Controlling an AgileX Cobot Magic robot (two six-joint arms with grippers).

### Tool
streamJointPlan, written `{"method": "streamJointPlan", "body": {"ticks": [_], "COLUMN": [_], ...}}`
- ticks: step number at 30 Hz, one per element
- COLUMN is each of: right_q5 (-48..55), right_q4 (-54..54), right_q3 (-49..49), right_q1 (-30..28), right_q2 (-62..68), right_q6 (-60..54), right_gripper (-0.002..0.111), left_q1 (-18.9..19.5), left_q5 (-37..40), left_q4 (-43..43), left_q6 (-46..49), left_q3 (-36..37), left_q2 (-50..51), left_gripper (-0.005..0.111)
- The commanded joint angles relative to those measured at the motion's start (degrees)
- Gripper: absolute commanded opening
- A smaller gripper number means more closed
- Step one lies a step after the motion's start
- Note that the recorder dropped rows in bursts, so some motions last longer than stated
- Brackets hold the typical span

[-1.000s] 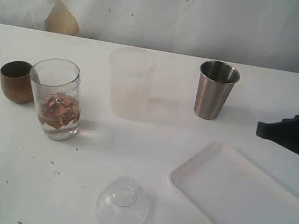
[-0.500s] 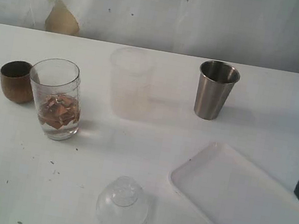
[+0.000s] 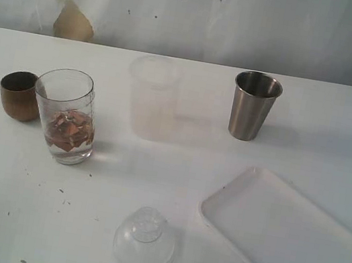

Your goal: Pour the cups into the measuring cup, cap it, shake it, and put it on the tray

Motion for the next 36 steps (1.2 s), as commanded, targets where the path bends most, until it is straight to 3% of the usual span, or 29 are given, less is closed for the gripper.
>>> {"method": "streamJointPlan", "body": {"ticks": [1, 5, 18, 20, 21, 22, 24, 27, 31, 33, 36], "right_q5": [4.92, 10.24, 14.19, 14.86, 14.86, 14.86, 14.86, 15.00, 15.00, 15.00, 15.00], "right_q4": [-0.47, -0.47, -0.63, -0.63, -0.63, -0.63, -0.63, -0.63, -0.63, -0.63, -0.63], "right_q3": [0.38, 0.38, 0.38, 0.38, 0.38, 0.38, 0.38, 0.38, 0.38, 0.38, 0.38], "right_q1": [-0.20, -0.20, 1.67, 1.67, 1.67, 1.67, 1.67, 1.67, 1.67, 1.67, 1.67], "right_q2": [-7.35, -14.06, -14.42, -14.42, -14.42, -14.42, -14.42, -14.42, -14.42, -14.42, -14.42], "right_q6": [-0.62, -0.62, -3.58, -3.58, -3.58, -3.58, -3.58, -3.58, -3.58, -3.58, -3.58], "right_gripper": [0.000, 0.000, 0.000, 0.000, 0.000, 0.000, 0.000, 0.000, 0.000, 0.000, 0.000], "left_q1": [-0.37, -0.37, -0.37, -0.37, -0.37, -0.37, -0.37, -0.37, -0.37, -0.37, -0.37], "left_q5": [-0.45, -0.45, -2.67, -10.51, -21.82, -27.96, -33.84, -37.54, -33.87, -37.66, -45.12], "left_q4": [0.36, 0.36, 0.67, -3.14, -8.02, -11.49, -10.36, 4.04, 41.27, 59.96, 79.18], "left_q6": [-0.01, 2.16, 1.80, -1.41, -6.54, -16.31, -28.83, -33.98, -57.61, -72.40, -86.85], "left_q3": [0.30, 0.30, 0.30, 0.30, 0.30, 0.30, 0.30, -5.00, -14.61, -18.65, -25.03], "left_q2": [-0.27, -0.27, -0.27, -0.27, -0.27, -0.27, -0.27, 2.39, 13.99, 21.03, 31.97], "left_gripper": [0.000, 0.000, 0.000, 0.000, 0.000, 0.000, 0.000, 0.000, 0.000, 0.000, 0.000]}}
